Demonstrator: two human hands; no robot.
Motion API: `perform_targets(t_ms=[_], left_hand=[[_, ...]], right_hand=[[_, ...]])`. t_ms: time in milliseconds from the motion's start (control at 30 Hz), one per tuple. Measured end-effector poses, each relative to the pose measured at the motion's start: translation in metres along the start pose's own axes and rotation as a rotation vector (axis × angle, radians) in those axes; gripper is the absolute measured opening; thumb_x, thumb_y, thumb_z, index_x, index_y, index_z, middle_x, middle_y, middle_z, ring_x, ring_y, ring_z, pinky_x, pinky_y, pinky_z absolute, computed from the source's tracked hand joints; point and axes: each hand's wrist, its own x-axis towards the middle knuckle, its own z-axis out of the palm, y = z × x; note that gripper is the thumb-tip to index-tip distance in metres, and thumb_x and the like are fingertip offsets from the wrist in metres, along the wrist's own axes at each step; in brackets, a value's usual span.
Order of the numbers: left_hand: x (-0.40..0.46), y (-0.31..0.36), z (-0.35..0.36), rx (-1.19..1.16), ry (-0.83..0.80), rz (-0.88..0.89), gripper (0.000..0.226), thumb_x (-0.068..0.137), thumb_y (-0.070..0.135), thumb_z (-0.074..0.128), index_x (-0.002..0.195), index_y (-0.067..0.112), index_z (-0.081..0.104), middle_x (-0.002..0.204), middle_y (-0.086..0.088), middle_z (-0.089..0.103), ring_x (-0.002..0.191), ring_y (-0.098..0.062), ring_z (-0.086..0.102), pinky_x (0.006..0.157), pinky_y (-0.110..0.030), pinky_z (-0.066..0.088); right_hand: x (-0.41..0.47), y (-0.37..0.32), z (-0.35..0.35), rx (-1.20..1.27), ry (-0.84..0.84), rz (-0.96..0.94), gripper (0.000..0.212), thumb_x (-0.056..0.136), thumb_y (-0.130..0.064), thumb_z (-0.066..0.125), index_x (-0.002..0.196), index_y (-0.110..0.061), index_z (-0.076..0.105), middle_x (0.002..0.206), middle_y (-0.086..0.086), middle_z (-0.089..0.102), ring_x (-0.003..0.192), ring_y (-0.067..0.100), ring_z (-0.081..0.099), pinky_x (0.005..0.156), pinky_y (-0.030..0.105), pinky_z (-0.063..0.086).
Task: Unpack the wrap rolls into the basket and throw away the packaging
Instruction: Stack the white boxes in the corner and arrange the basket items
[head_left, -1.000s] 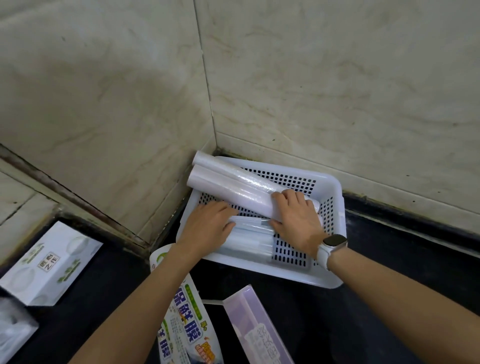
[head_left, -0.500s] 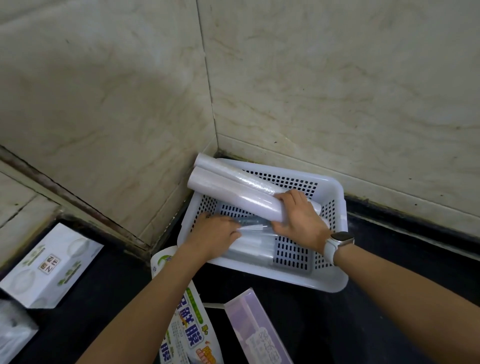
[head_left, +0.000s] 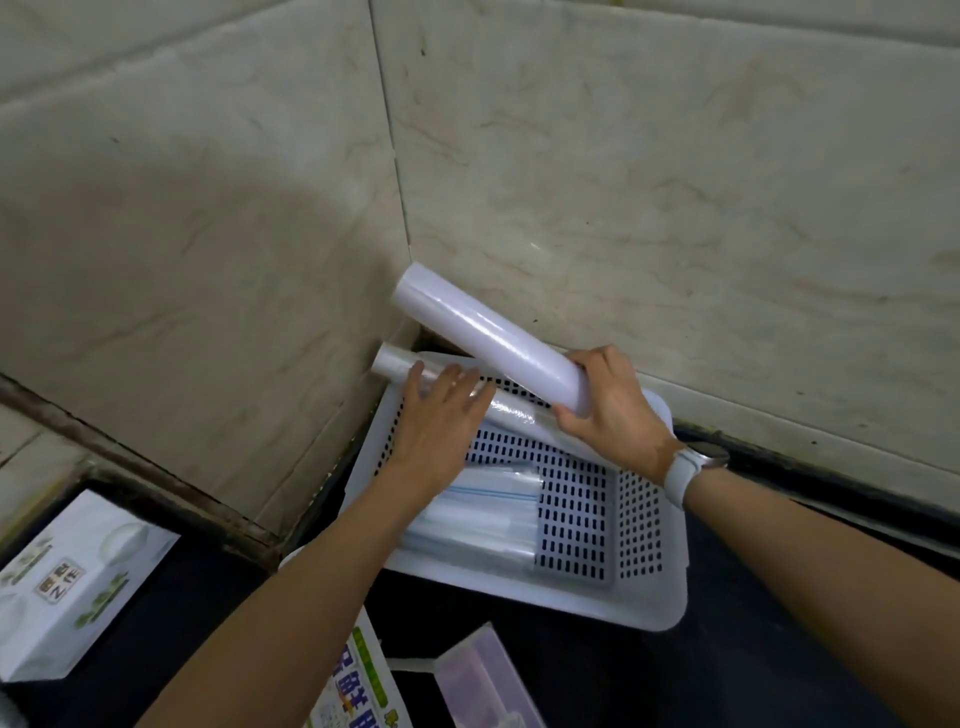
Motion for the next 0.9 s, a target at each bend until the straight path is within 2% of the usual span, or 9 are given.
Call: perform_targets(t_ms=[33,67,133,200,300,367,600,767,900], left_hand=[[0.001,0.0,0.001,0.027,0.007,0.017,0.064,0.073,0.001,0.065,0.133,0.012,0.044,0.136,-0.013,0.051,0.128,-0.028,0.044,0.11,-0.061,0.016],[0.002,0.0,0.003,0.046,0.055,0.041,0.06,0.065,-0.002,0.07,0.122,0.01,0.055,0.12,-0.014,0.062,0.116,-0.029,0.056,0.106,-0.062,0.026],[0.001,-0.002,0.006,0.047,0.162,0.09,0.047,0.055,-0.005,0.075,0.1,0.007,0.067,0.097,-0.012,0.07,0.093,-0.028,0.066,0.094,-0.057,0.044],[-0.004,-0.004,0.011,-0.006,0.23,0.112,0.044,0.053,-0.006,0.076,0.094,0.007,0.067,0.094,-0.012,0.07,0.086,-0.028,0.067,0.086,-0.046,0.052],[-0.011,-0.008,0.017,-0.046,0.285,0.16,0.043,0.055,-0.004,0.076,0.095,0.009,0.067,0.098,-0.011,0.071,0.088,-0.027,0.067,0.082,-0.04,0.053],[-0.012,-0.009,0.019,-0.024,0.301,0.156,0.043,0.056,-0.002,0.077,0.096,0.009,0.067,0.097,-0.009,0.071,0.088,-0.026,0.067,0.083,-0.039,0.053],[-0.02,-0.008,0.024,0.0,0.375,0.103,0.046,0.054,-0.01,0.067,0.094,0.013,0.068,0.096,-0.012,0.07,0.09,-0.029,0.067,0.09,-0.054,0.045],[-0.009,-0.009,0.019,-0.03,0.373,0.103,0.049,0.052,-0.017,0.063,0.091,0.011,0.068,0.091,-0.015,0.068,0.086,-0.031,0.066,0.093,-0.058,0.043],[0.007,-0.01,0.015,-0.036,0.355,0.16,0.047,0.052,-0.015,0.065,0.092,0.01,0.068,0.088,-0.015,0.068,0.085,-0.031,0.066,0.092,-0.056,0.046]], right_hand=[[0.002,0.0,0.002,0.011,0.004,0.007,0.055,0.075,-0.022,0.068,0.121,-0.001,0.047,0.114,0.02,0.049,0.105,0.031,0.044,0.09,0.039,0.039],[0.004,-0.001,0.004,0.025,0.008,0.014,0.055,0.075,-0.021,0.068,0.121,-0.001,0.047,0.114,0.02,0.049,0.105,0.031,0.044,0.089,0.036,0.038],[0.009,-0.001,0.008,0.059,0.004,0.022,0.055,0.077,-0.021,0.067,0.123,-0.002,0.045,0.114,0.018,0.048,0.104,0.028,0.043,0.087,0.029,0.036],[0.013,-0.002,0.01,0.086,-0.033,0.008,0.056,0.078,-0.021,0.066,0.126,-0.003,0.043,0.116,0.017,0.047,0.106,0.027,0.043,0.089,0.029,0.035],[0.016,-0.002,0.013,0.061,-0.111,-0.014,0.053,0.081,-0.022,0.064,0.127,-0.005,0.043,0.119,0.018,0.047,0.108,0.03,0.044,0.097,0.04,0.039],[0.017,-0.002,0.015,0.034,-0.128,-0.002,0.052,0.082,-0.022,0.062,0.127,-0.007,0.043,0.12,0.019,0.047,0.109,0.031,0.043,0.097,0.043,0.038],[0.005,0.006,0.026,-0.029,-0.223,0.018,0.057,0.083,-0.028,0.057,0.135,-0.015,0.035,0.125,0.016,0.044,0.115,0.031,0.038,0.094,0.041,0.033],[-0.006,0.009,0.035,-0.02,-0.14,0.067,0.053,0.084,-0.025,0.057,0.133,-0.017,0.037,0.119,0.016,0.044,0.108,0.031,0.038,0.088,0.04,0.032],[-0.01,0.008,0.036,-0.016,-0.077,0.132,0.05,0.085,-0.024,0.057,0.131,-0.016,0.039,0.116,0.017,0.045,0.107,0.031,0.038,0.088,0.04,0.032]])
